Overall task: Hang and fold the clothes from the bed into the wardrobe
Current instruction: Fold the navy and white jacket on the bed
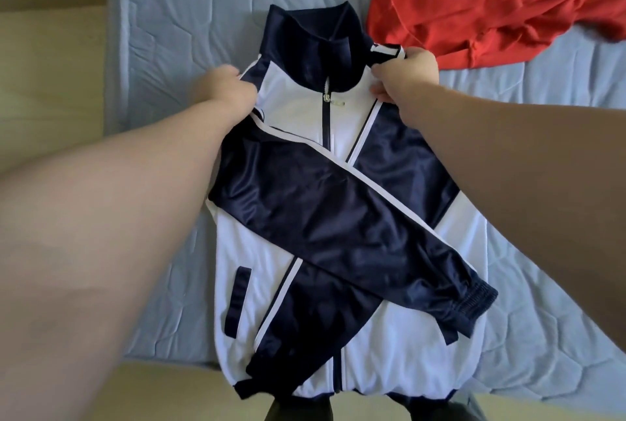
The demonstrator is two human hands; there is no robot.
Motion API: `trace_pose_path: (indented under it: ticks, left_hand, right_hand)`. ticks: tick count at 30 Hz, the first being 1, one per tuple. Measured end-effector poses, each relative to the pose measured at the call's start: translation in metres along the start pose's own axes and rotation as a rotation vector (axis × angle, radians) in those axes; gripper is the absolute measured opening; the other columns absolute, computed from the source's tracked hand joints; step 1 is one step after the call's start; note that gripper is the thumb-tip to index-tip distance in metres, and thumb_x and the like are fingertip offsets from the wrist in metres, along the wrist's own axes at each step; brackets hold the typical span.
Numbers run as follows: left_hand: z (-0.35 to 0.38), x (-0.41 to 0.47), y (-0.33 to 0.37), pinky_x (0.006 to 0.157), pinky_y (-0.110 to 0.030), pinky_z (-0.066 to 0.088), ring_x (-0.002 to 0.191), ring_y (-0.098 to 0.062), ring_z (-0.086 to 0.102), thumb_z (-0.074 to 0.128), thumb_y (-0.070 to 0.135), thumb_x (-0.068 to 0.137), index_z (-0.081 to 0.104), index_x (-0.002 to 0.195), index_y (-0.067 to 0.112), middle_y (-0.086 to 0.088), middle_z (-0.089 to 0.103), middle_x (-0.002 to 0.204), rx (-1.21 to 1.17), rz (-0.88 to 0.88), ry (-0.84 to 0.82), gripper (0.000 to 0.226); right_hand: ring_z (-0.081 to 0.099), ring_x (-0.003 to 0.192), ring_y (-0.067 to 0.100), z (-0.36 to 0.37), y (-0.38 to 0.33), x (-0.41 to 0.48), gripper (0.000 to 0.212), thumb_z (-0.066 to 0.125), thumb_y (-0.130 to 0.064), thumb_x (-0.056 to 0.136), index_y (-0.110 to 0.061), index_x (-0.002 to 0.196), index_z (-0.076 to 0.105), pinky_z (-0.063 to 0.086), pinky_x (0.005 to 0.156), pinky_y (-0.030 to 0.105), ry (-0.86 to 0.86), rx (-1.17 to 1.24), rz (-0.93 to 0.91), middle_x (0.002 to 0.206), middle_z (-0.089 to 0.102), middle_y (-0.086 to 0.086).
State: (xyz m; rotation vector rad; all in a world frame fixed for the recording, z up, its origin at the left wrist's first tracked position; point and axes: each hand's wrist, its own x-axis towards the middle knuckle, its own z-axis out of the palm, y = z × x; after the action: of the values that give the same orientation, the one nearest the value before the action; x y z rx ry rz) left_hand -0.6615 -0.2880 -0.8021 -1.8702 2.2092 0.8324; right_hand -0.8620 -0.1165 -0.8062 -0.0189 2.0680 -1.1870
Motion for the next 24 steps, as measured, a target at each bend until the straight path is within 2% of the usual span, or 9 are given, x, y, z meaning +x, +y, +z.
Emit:
trace_pose_path:
  ticks: [2,3,4,6,9,12,16,20,24]
  left_hand:
    - [-0.001,-0.02,-0.003,0.05,-0.031,0.029,0.059,-0.023,0.031,0.047,0.012,0.065,0.036,0.061,0.012,0.001,0.038,0.058,-0.001,0.092,0.044,0.011]
    - [-0.001,-0.032,-0.005,0.05,-0.034,0.026,0.061,-0.022,0.026,0.044,0.011,0.063,0.034,0.062,0.012,-0.002,0.037,0.058,-0.027,0.132,0.083,0.01]
    - [0.0,-0.046,-0.01,0.052,-0.036,0.026,0.063,-0.021,0.027,0.044,0.008,0.064,0.037,0.063,0.011,-0.007,0.043,0.062,-0.05,0.171,0.12,0.008]
    - [0.002,-0.077,-0.026,0.06,-0.034,0.03,0.072,-0.021,0.038,0.05,0.002,0.069,0.051,0.073,0.011,-0.016,0.059,0.085,-0.066,0.235,0.176,0.01]
    - [0.006,-0.134,-0.055,0.071,-0.026,0.037,0.083,-0.022,0.049,0.058,-0.005,0.073,0.062,0.088,0.001,-0.012,0.055,0.099,-0.101,0.342,0.153,0.017]
    - [0.012,-0.193,-0.087,0.069,-0.038,0.047,0.08,-0.033,0.054,0.063,-0.002,0.073,0.057,0.081,0.003,-0.012,0.052,0.095,-0.062,0.331,0.065,0.011]
    - [0.02,-0.259,-0.134,0.058,-0.035,0.035,0.072,-0.033,0.05,0.064,0.002,0.073,0.055,0.077,0.004,-0.015,0.053,0.094,0.157,0.36,-0.076,0.01]
    - [0.029,-0.303,-0.17,0.058,-0.037,0.034,0.077,-0.03,0.045,0.061,-0.001,0.079,0.048,0.079,0.008,-0.009,0.047,0.097,0.372,0.336,-0.277,0.016]
    - [0.038,-0.331,-0.187,0.058,-0.035,0.03,0.078,-0.027,0.044,0.054,-0.003,0.082,0.044,0.083,0.01,-0.008,0.045,0.102,0.499,0.318,-0.349,0.017]
  right_hand:
    - [0.062,0.066,0.019,-0.006,0.004,-0.012,0.013,0.063,-0.005,0.077,-0.017,0.073,0.063,0.059,0.067,0.035,0.007,-0.062,-0.056,0.075,0.066,0.005]
    - [0.058,0.064,0.017,-0.011,0.006,-0.021,0.011,0.064,-0.007,0.074,-0.017,0.07,0.062,0.056,0.061,0.03,0.015,-0.116,-0.09,0.069,0.061,0.001]
    - [0.055,0.062,0.015,-0.016,0.011,-0.032,0.008,0.066,-0.009,0.072,-0.016,0.07,0.062,0.05,0.054,0.025,0.013,-0.182,-0.119,0.065,0.057,-0.002]
    - [0.054,0.059,0.013,-0.029,0.023,-0.059,0.009,0.07,-0.014,0.07,-0.015,0.076,0.063,0.046,0.054,0.024,-0.028,-0.306,-0.172,0.062,0.055,-0.006]
    - [0.051,0.059,0.009,-0.053,0.052,-0.108,0.019,0.072,-0.026,0.073,-0.017,0.076,0.057,0.043,0.059,0.029,-0.119,-0.507,-0.242,0.064,0.055,-0.009]
    - [0.047,0.07,0.022,-0.077,0.087,-0.156,0.027,0.069,-0.026,0.077,-0.013,0.074,0.045,0.029,0.06,0.031,-0.205,-0.689,-0.358,0.072,0.047,-0.002]
    - [0.054,0.089,0.035,-0.106,0.134,-0.211,0.014,0.065,-0.019,0.081,-0.011,0.085,0.054,0.04,0.066,0.036,-0.324,-0.951,-0.468,0.098,0.056,0.01]
    - [0.059,0.085,0.039,-0.125,0.175,-0.251,0.02,0.068,-0.023,0.084,-0.008,0.097,0.063,0.042,0.071,0.04,-0.416,-1.136,-0.543,0.107,0.06,0.012]
    - [0.059,0.085,0.037,-0.13,0.21,-0.28,0.023,0.067,-0.024,0.083,-0.013,0.104,0.063,0.047,0.076,0.042,-0.47,-1.265,-0.521,0.117,0.056,0.009]
